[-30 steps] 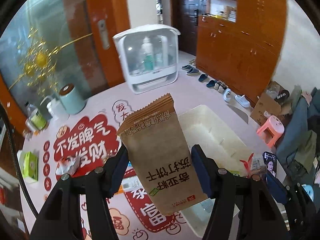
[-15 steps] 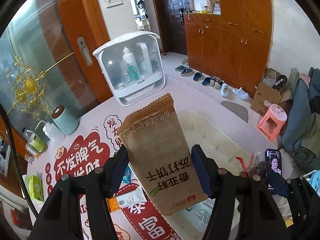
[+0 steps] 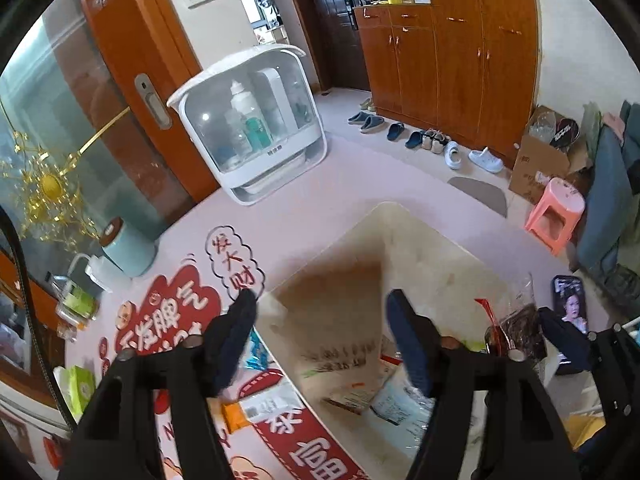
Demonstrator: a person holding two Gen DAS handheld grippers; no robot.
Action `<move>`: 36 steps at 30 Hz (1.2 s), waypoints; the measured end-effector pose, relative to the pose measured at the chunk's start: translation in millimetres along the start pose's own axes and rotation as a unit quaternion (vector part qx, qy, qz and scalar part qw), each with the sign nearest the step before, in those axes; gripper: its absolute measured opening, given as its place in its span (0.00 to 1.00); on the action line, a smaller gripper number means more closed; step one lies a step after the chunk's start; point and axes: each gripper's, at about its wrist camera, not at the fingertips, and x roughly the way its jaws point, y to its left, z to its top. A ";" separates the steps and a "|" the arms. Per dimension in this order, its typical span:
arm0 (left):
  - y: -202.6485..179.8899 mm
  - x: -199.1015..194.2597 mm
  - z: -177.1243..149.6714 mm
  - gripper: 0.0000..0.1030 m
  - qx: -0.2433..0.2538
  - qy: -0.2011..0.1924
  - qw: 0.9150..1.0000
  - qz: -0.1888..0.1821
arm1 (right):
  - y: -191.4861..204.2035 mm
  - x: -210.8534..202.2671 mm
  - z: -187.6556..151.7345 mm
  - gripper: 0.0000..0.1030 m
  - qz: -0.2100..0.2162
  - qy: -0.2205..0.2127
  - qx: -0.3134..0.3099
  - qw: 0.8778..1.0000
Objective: Organize snacks
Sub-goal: 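Open both grippers to drop the packs into the bin, then withdraw both open grippers from the bin back toward the snacks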
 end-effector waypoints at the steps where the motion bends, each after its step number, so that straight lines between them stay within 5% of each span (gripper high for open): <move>1: 0.2 0.0 -0.5 0.87 0.002 -0.003 1.000 0.008 | 0.0 0.7 -0.6 0.50 0.001 0.001 0.002 1.000; 6: 5.3 0.1 -4.1 0.88 -0.001 -0.004 1.000 0.015 | 0.1 -3.4 -2.1 0.62 -0.003 -0.008 0.009 1.000; 25: 53.2 -16.4 -43.3 0.88 -0.060 0.021 0.997 0.047 | 20.5 -17.6 -6.7 0.62 0.020 -0.014 -0.006 1.000; 36: 116.1 -67.2 -71.7 0.88 -0.063 0.016 0.987 0.150 | 50.0 -30.4 -0.4 0.62 0.065 -0.034 -0.036 0.997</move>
